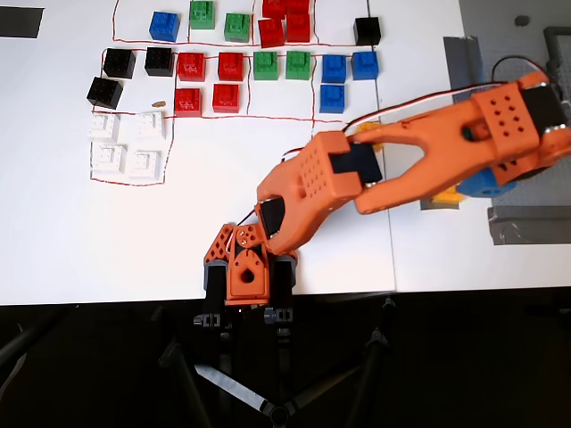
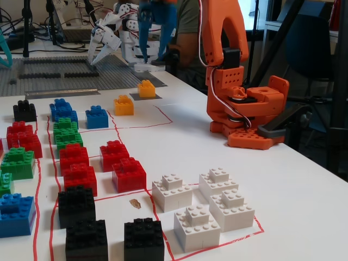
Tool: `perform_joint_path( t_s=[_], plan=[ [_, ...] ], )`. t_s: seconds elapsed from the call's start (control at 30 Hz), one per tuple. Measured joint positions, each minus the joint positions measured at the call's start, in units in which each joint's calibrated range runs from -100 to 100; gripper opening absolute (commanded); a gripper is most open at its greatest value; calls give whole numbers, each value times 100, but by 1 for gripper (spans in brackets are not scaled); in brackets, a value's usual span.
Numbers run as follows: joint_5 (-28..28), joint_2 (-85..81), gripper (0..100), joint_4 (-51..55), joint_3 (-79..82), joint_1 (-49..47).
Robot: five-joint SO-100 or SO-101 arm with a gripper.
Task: Grab the block and put it in the grey marker
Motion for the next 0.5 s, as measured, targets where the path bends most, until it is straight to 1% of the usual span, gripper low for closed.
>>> perform_joint_path(
  t_s=[0.1,0.2,0.3,0.5],
  plan=[
    [-254,-514,3,8,522,-548],
    [-591,-662,2,8,917,-1115],
    [-943,-792,0,32,1205,-1575],
    [-1587,-1471,0,88,1682,-2645]
  ],
)
